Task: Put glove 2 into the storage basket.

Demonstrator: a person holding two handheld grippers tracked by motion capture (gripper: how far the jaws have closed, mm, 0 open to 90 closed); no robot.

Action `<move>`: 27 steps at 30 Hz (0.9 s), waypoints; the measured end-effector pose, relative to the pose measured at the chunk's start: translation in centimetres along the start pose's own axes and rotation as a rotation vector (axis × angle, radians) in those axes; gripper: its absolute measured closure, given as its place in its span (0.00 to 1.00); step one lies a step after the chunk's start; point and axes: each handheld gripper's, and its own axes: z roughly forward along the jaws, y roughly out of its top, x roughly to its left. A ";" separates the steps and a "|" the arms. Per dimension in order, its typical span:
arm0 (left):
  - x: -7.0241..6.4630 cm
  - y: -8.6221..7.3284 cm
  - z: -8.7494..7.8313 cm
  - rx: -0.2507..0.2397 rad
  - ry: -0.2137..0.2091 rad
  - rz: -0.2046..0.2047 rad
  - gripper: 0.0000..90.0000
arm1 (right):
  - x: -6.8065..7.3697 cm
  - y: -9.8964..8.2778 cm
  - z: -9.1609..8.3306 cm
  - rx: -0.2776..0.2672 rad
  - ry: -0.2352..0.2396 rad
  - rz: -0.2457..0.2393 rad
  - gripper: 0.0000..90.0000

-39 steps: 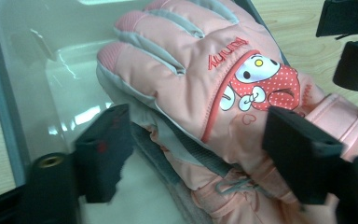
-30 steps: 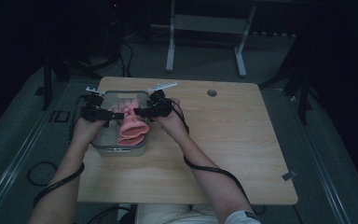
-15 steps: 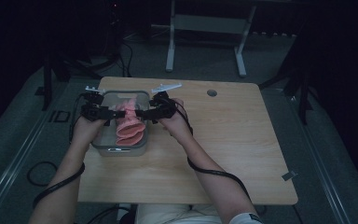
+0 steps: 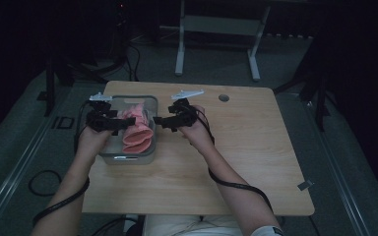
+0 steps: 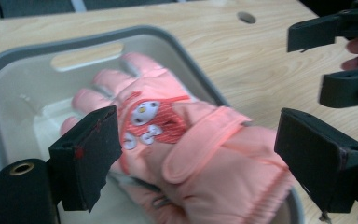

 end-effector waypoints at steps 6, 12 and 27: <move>-2.6 -0.1 -0.4 -0.039 -0.029 0.065 0.15 | -0.7 -1.1 -1.6 0.006 -0.016 -0.009 0.21; -6.2 -0.2 -0.3 -0.077 -0.086 0.168 0.15 | -1.5 -2.2 -3.1 0.005 -0.025 -0.002 0.21; -14.0 -2.0 2.8 -0.078 -0.214 0.300 0.14 | -2.9 -5.4 -6.7 0.016 -0.039 -0.007 0.20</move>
